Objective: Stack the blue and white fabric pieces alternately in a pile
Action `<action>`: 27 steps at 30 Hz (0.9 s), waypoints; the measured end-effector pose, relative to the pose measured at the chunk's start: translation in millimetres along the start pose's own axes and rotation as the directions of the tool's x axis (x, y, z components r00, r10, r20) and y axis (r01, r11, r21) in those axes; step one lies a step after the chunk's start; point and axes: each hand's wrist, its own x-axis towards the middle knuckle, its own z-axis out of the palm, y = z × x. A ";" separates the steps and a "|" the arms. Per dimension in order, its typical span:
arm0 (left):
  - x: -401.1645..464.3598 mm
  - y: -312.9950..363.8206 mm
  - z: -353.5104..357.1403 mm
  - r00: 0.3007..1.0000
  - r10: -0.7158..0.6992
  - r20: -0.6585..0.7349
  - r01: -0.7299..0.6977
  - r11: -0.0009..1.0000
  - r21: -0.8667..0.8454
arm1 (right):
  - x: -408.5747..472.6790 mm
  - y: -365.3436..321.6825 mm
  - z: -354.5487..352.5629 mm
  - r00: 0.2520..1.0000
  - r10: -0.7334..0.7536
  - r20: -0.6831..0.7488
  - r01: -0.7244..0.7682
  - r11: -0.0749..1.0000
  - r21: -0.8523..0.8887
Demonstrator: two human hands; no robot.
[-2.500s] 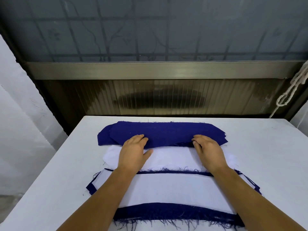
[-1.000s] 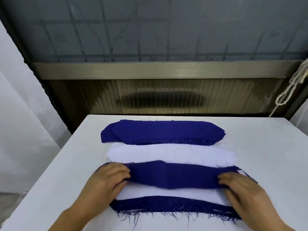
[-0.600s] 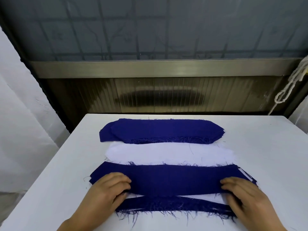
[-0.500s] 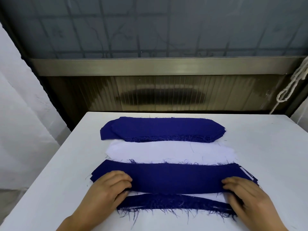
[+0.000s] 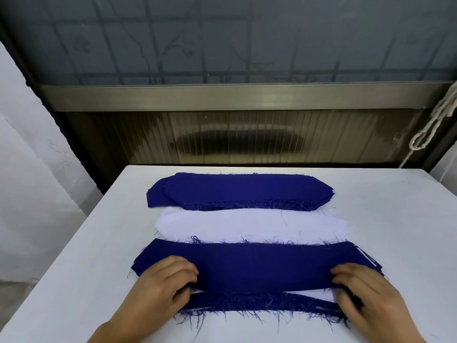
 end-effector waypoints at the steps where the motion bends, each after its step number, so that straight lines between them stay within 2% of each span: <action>1: 0.0 0.2 0.1 1.000 -0.005 -0.002 0.005 1.000 -0.001 | 0.3 -0.3 -1.2 1.000 0.000 0.001 0.000 1.000 0.005; 7: -0.4 7.0 -6.9 0.996 -0.077 0.036 0.081 0.991 -0.107 | 6.0 -2.0 -13.7 0.998 0.035 0.044 -0.039 0.997 0.072; 10: 12.9 9.8 -12.0 0.991 -0.108 0.076 0.115 0.988 -0.099 | 22.0 -10.0 -11.8 0.996 0.058 0.064 -0.061 0.997 0.048; 14: 51.3 19.7 -0.9 0.986 -0.121 0.114 0.119 0.993 0.026 | 57.8 -30.8 4.7 0.951 0.162 0.265 -0.192 0.977 0.091; 22: 112.0 22.5 51.4 0.964 -0.266 0.009 0.263 0.956 0.130 | 97.5 -54.2 70.3 0.856 0.185 0.483 -0.210 0.978 -0.002; 27: 89.8 -8.6 44.1 0.922 -0.378 -0.080 0.386 0.900 0.203 | 80.7 -23.4 63.7 0.825 0.284 0.489 -0.250 0.959 -0.136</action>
